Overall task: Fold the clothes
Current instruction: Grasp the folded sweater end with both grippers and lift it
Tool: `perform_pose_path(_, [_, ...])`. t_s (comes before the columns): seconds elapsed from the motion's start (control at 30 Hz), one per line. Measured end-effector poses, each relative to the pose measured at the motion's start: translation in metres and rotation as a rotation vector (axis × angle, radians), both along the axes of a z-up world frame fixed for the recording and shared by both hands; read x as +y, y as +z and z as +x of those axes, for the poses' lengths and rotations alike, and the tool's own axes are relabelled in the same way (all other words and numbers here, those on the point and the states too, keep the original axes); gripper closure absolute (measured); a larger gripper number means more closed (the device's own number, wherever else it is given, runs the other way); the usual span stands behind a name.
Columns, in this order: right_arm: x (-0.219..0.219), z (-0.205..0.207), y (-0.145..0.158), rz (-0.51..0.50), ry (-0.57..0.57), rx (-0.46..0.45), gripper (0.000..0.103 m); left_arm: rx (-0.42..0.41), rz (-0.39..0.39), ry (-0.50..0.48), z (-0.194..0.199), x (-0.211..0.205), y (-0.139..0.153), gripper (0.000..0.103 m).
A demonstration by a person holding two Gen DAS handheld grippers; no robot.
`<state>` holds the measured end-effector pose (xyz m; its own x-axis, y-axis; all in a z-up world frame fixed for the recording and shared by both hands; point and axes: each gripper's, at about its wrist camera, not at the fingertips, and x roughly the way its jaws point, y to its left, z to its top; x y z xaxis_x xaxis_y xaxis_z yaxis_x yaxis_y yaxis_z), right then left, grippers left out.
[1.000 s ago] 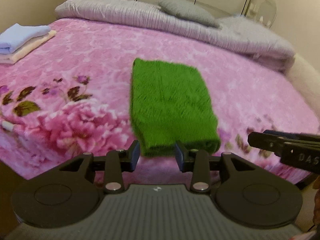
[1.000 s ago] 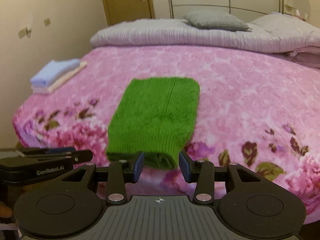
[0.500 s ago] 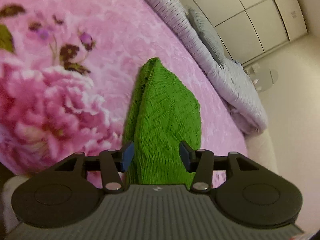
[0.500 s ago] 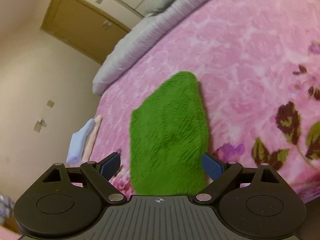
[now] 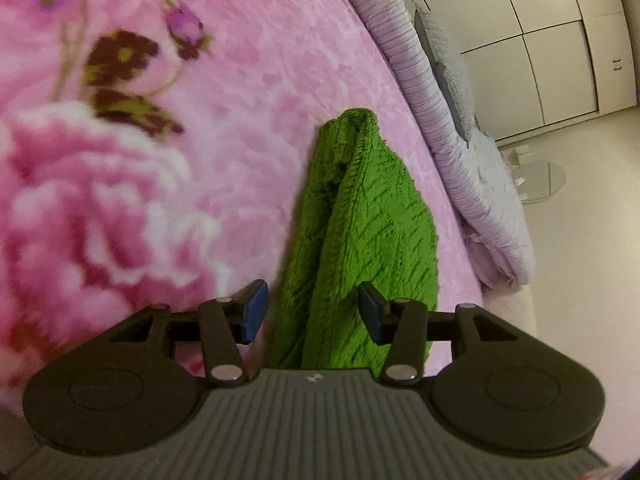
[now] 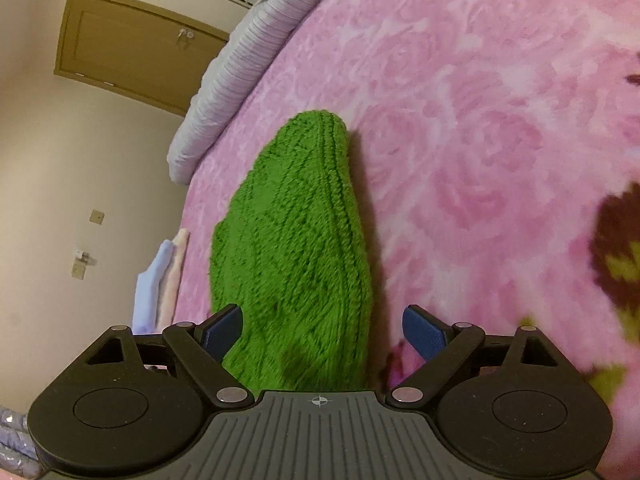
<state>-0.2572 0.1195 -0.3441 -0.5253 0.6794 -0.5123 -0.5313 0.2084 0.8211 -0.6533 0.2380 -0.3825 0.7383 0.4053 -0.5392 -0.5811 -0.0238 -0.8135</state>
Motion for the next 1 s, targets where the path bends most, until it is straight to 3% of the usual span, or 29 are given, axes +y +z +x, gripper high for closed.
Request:
perform_pose_path(0.17, [0.021, 0.001, -0.003, 0.02, -0.006, 0.017, 0.012, -0.041, 0.002, -0.034, 0.018, 0.013, -0.005, 0.061])
perform_pose_path(0.27, [0.036, 0.001, -0.007, 0.021, 0.01, 0.028, 0.02, -0.078, 0.004, -0.064, 0.025, 0.02, -0.012, 0.063])
perform_pose_path(0.33, [0.045, 0.002, -0.013, 0.017, 0.028, 0.045, 0.033, -0.104, 0.004, -0.086, 0.028, 0.026, -0.016, 0.067])
perform_pose_path(0.47, [0.064, 0.002, -0.025, 0.008, 0.063, 0.08, 0.04, -0.14, -0.01, -0.117, 0.026, 0.032, -0.023, 0.073])
perform_pose_path(0.6, [0.074, 0.007, -0.032, -0.013, 0.113, 0.107, 0.06, -0.131, -0.037, -0.128, 0.025, 0.034, -0.022, 0.076])
perform_pose_path(0.8, [0.081, 0.01, -0.022, -0.124, 0.087, 0.107, 0.068, -0.016, -0.104, -0.141, 0.035, 0.041, 0.009, 0.083])
perform_pose_path(1.0, [0.096, 0.004, 0.028, -0.241, 0.076, 0.091, 0.071, 0.058, -0.133, -0.138, 0.027, 0.054, 0.072, 0.086])
